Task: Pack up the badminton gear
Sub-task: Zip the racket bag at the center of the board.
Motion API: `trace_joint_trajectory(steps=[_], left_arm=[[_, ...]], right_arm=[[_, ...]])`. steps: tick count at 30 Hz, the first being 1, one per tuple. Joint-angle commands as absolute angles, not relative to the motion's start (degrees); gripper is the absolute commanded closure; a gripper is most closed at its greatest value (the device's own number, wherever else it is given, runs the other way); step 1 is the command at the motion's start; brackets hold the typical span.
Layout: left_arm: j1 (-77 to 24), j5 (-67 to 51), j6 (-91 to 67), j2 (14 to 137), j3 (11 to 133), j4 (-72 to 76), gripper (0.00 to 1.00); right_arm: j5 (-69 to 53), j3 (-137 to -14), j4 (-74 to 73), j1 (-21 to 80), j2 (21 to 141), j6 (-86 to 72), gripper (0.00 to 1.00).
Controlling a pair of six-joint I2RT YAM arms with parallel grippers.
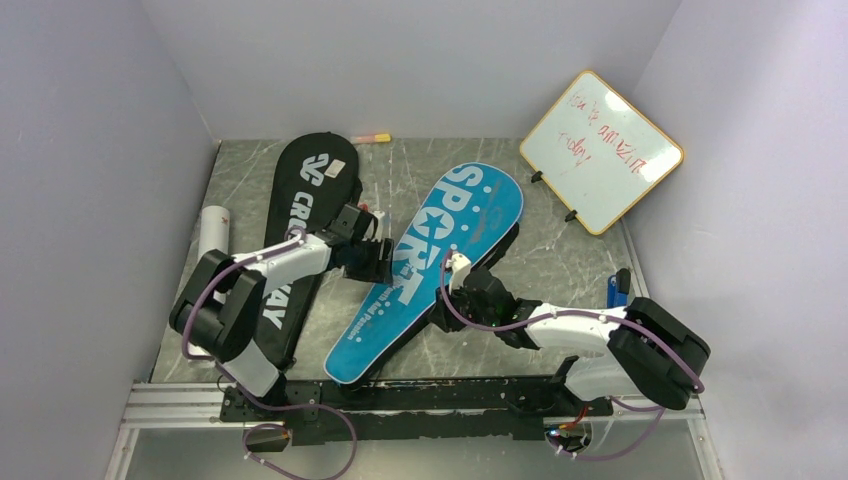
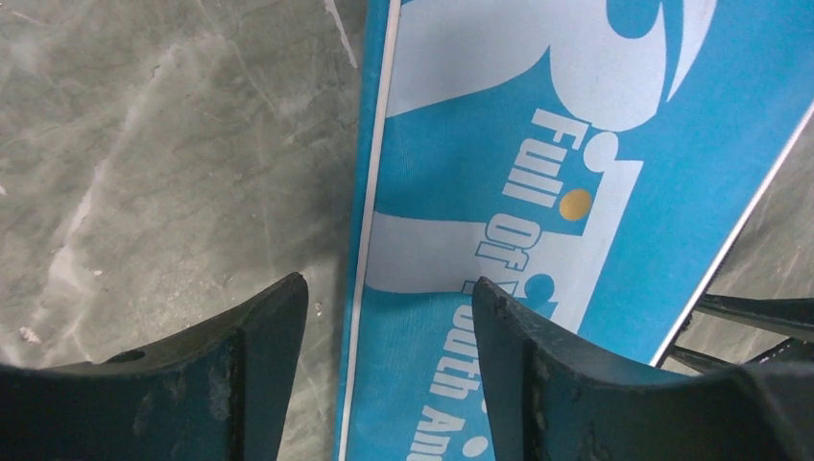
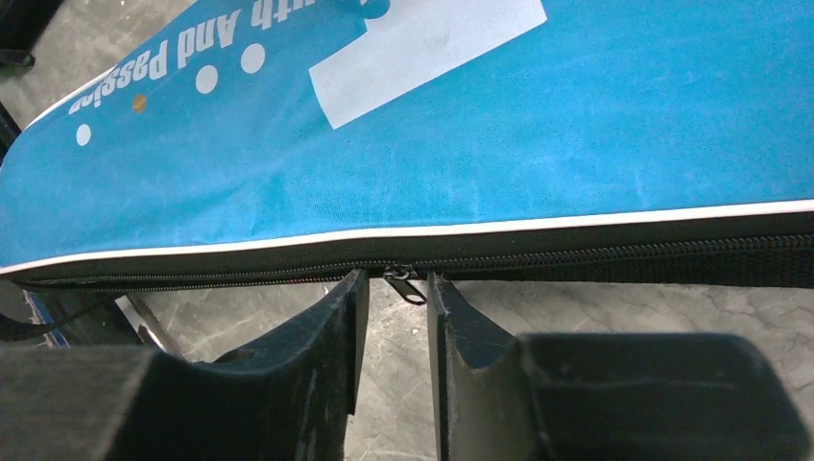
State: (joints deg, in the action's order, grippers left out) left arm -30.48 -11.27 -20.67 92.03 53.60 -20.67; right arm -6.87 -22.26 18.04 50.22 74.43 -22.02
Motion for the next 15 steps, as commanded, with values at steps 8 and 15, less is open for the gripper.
trace_joint_trajectory(steps=[8,15], left_arm=[[-33.13,-10.43,-21.64,96.97,53.29,-15.83,0.48],[-33.13,-11.79,-23.70,96.25,51.37,-11.00,0.89]], right_arm=[[-3.54,-24.90,18.37,50.44,74.91,-20.89,0.79],[-7.08,-24.87,17.91,50.53,75.14,-21.10,1.00]])
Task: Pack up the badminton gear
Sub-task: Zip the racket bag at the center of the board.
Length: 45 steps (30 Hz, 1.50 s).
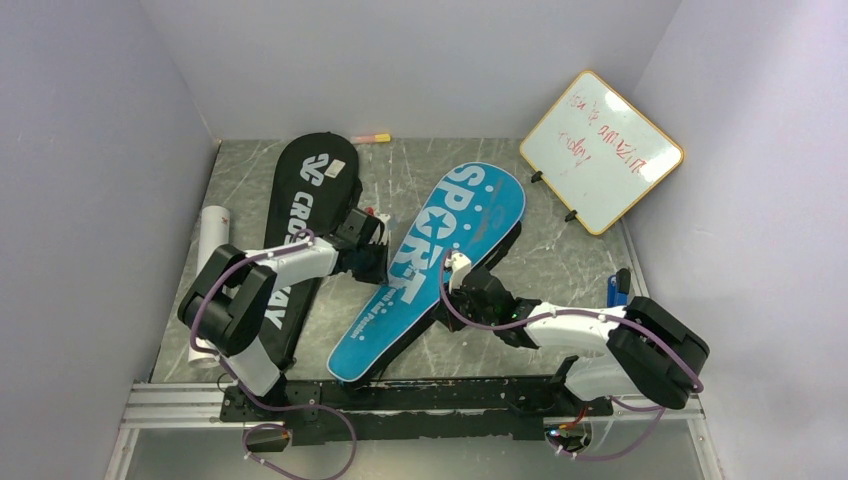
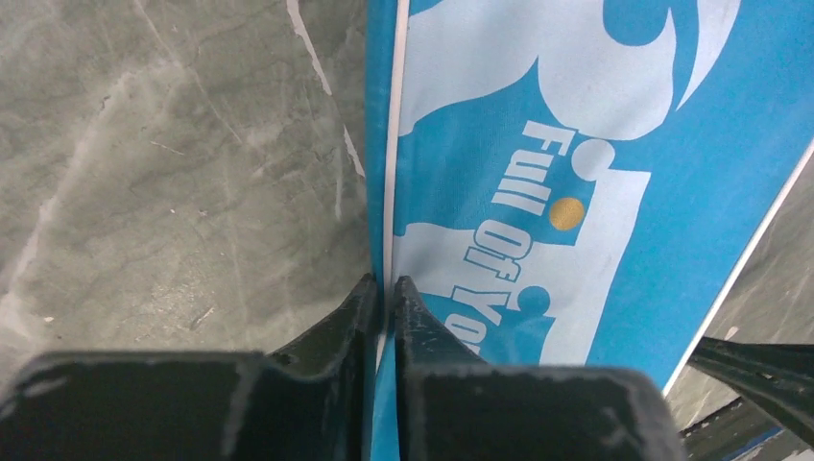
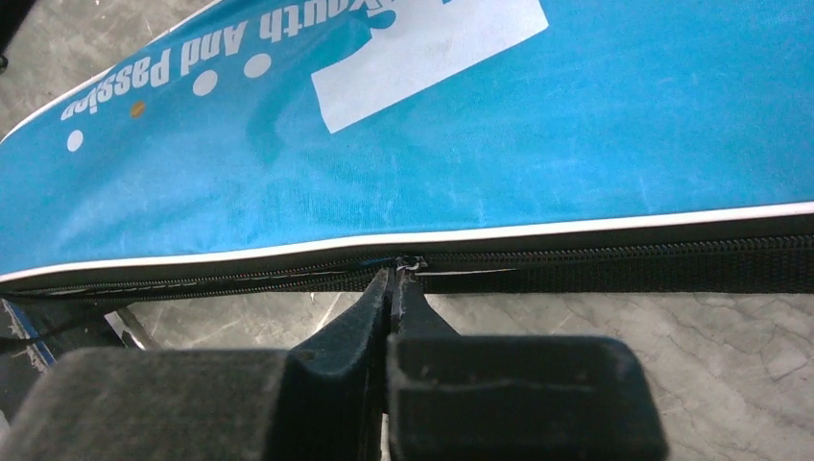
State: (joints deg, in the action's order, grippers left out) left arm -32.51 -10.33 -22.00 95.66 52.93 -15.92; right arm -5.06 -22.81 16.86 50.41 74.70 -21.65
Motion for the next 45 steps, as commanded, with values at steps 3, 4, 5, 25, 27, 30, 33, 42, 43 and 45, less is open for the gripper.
trace_joint_trajectory(steps=[3,4,5,25,27,30,33,42,43,45], left_arm=[[-33.13,-11.11,-24.98,96.04,50.71,-9.45,0.95],[-33.13,-10.63,-25.42,95.92,50.47,-8.95,0.95],[-33.13,-10.22,-26.01,95.66,50.18,-8.44,0.95],[-33.57,-4.32,-28.03,91.65,49.15,-8.45,0.95],[-33.57,-4.04,-27.66,91.52,49.37,-8.97,0.95],[-33.55,-4.10,-27.27,91.57,49.60,-9.34,0.95],[-33.62,-4.24,-27.07,91.58,49.83,-9.45,0.95],[-33.66,-4.39,-26.42,91.76,50.25,-9.93,0.95],[-33.66,-4.39,-26.37,91.80,50.18,-9.93,0.95],[-33.66,-4.44,-26.21,92.01,50.10,-9.93,0.95]], right_arm=[[-11.03,-24.47,18.23,50.53,74.85,-22.16,1.00],[-12.45,-24.25,18.52,50.56,74.74,-22.95,1.00],[-13.95,-23.99,18.94,50.68,74.67,-23.71,1.00],[8.86,-27.88,5.60,58.74,69.04,-26.00,0.67],[10.70,-28.20,3.49,56.20,68.06,-24.64,0.66],[12.88,-28.49,1.87,53.60,67.84,-23.54,0.65],[14.99,-30.06,0.35,53.05,69.09,-22.58,0.54],[8.09,-29.63,5.60,53.06,72.07,-18.58,0.50],[6.82,-29.88,5.71,53.08,72.81,-18.13,0.50],[5.08,-30.01,6.22,53.08,74.00,-17.71,0.50]])
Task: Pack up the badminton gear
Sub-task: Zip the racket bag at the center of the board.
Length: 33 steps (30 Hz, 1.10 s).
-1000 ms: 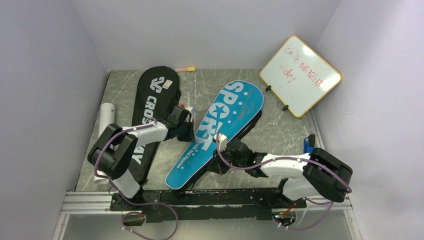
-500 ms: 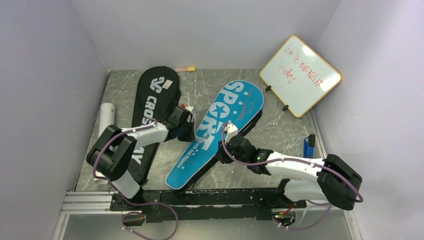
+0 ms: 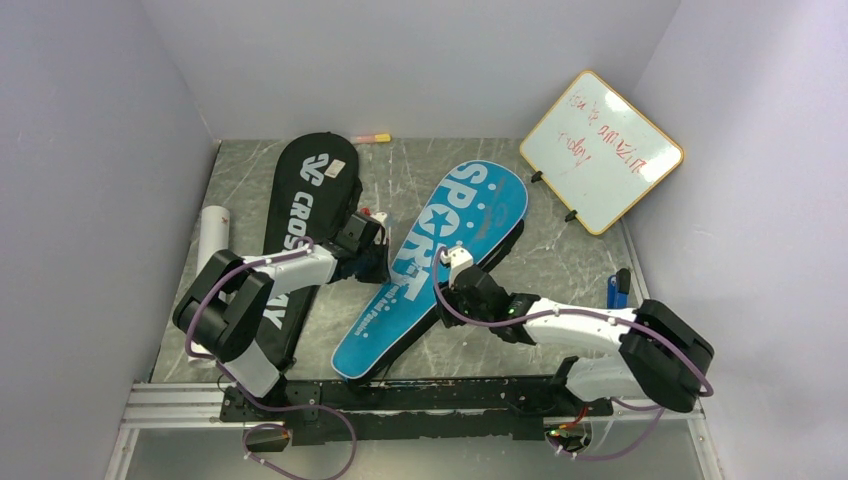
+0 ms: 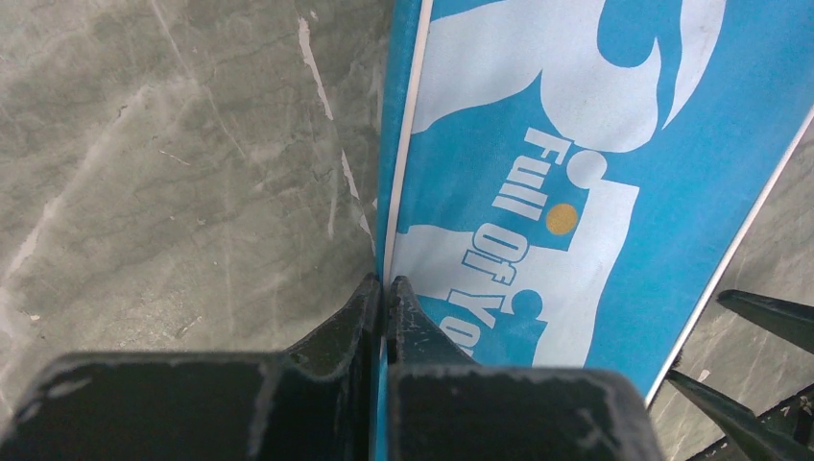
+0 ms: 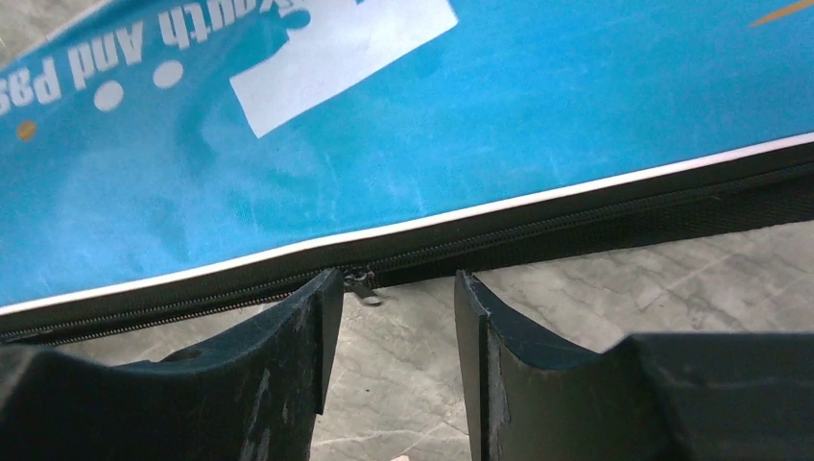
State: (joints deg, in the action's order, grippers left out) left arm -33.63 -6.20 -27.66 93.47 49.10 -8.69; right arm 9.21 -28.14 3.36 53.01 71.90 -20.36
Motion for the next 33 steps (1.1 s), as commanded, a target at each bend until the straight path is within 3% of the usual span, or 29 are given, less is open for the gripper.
trace_joint_trajectory(steps=[1,6,13,22,33], left_arm=[[-33.66,-4.55,-26.19,92.10,50.10,-9.85,0.95],[-33.66,-5.00,-26.15,92.45,50.09,-9.51,0.95],[-33.66,-4.93,-25.76,92.85,50.45,-9.61,0.95],[-33.66,-4.91,-25.58,93.08,50.45,-9.58,0.95],[-33.66,-4.62,-27.59,93.42,50.07,-8.24,0.95]], right_arm=[[4.22,-29.88,6.76,53.07,74.38,-17.53,0.50],[4.45,-30.84,6.93,53.14,76.82,-16.97,0.50],[3.11,-31.50,8.72,53.17,77.87,-16.35,0.59],[0.25,-31.71,8.80,53.23,78.18,-16.65,1.00],[-8.50,-31.43,9.65,59.45,77.35,-22.11,1.00]])
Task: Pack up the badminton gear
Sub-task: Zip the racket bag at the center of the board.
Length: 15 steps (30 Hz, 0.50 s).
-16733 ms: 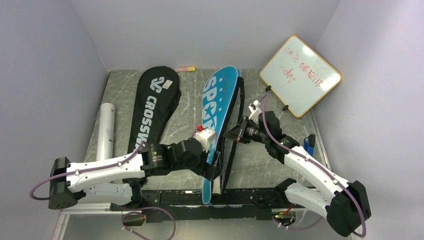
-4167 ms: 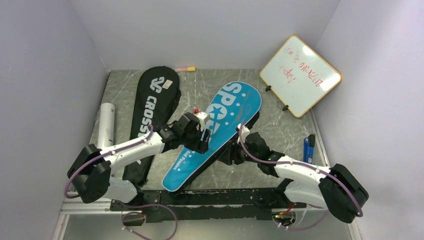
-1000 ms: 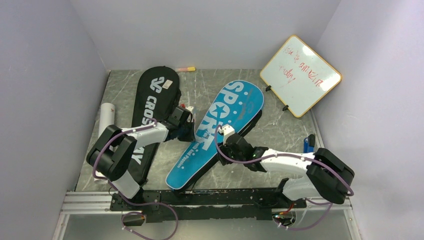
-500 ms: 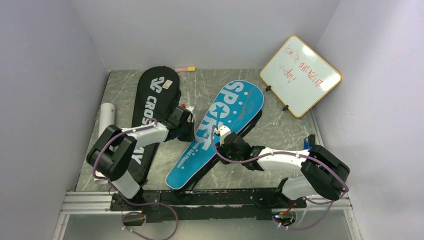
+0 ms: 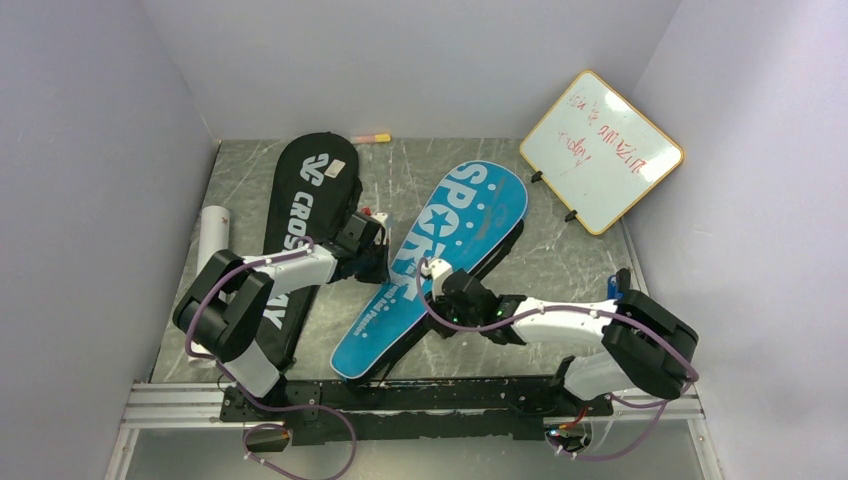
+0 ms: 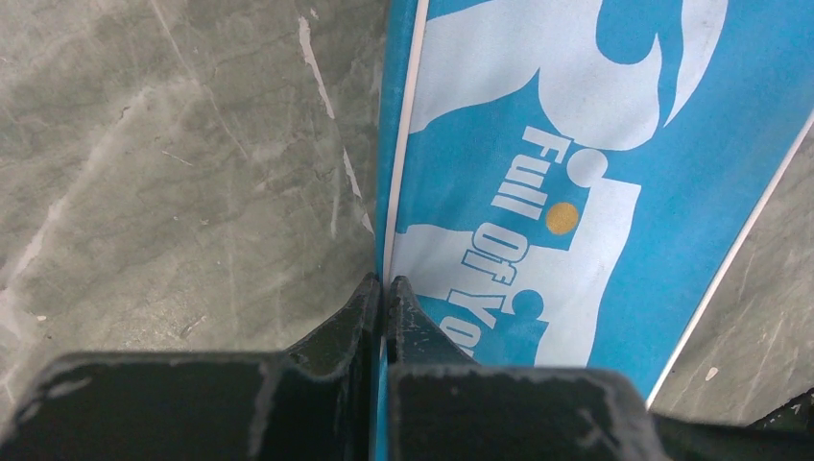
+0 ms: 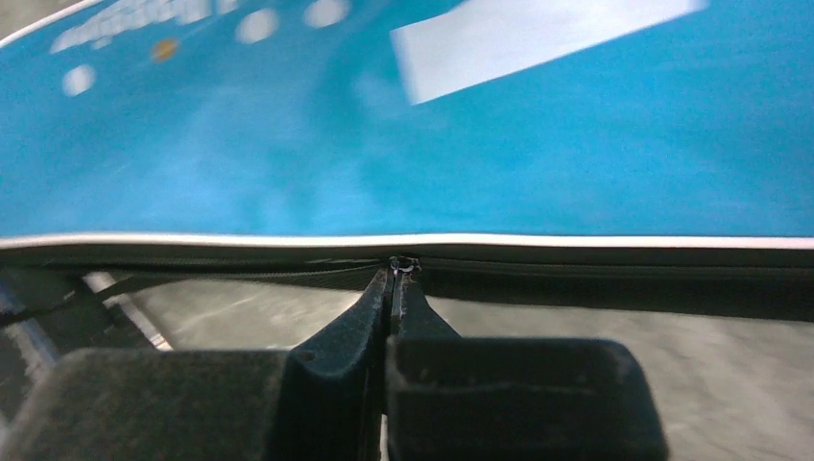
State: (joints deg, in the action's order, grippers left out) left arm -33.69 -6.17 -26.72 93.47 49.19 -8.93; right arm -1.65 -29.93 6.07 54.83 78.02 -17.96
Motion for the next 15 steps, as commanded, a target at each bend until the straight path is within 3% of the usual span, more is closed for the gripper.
trace_joint_trajectory(steps=[1,9,15], left_arm=[[-33.66,-4.46,-27.89,93.40,49.91,-8.05,0.95],[-33.66,-2.87,-30.40,93.74,49.66,-7.83,0.95],[-33.57,-1.74,-31.53,92.87,49.57,-7.46,0.95]], right_arm=[[-8.97,-31.56,10.68,61.31,77.86,-23.17,1.00],[-6.98,-39.56,17.80,79.40,89.05,-26.90,1.00],[-6.92,-43.88,22.85,85.11,94.80,-26.12,1.00]])
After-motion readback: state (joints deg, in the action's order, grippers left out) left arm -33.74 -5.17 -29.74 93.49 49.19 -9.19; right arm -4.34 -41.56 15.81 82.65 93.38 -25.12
